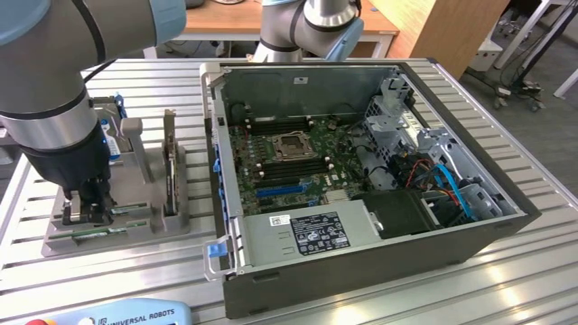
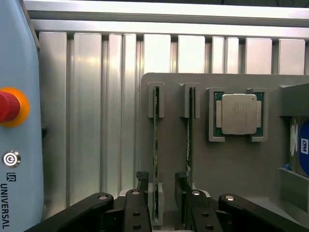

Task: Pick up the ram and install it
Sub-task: 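Pick up the ram and move it above insertion slot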

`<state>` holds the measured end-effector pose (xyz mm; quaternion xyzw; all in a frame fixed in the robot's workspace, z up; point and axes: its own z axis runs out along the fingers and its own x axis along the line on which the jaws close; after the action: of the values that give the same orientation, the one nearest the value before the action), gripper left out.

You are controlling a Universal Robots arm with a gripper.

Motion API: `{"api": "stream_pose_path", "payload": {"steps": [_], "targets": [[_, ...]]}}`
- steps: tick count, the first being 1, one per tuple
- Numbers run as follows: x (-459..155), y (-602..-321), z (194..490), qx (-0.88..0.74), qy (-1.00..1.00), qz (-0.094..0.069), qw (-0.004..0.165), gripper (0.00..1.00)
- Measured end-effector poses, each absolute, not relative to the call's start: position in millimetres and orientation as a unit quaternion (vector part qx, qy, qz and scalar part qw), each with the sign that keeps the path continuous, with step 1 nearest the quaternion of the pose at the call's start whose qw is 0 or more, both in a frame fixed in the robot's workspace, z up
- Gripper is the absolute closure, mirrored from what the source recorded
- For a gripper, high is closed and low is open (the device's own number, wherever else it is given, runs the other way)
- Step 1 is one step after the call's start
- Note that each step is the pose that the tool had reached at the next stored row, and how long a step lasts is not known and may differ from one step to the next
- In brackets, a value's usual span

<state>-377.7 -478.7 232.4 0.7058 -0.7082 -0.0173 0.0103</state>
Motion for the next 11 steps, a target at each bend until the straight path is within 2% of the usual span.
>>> {"api": "stream_pose_path", "payload": {"steps": [11], "targets": [[-377.7,-478.7,220.9,0.706,-0.708,-0.017,0.010,0.65]]}}
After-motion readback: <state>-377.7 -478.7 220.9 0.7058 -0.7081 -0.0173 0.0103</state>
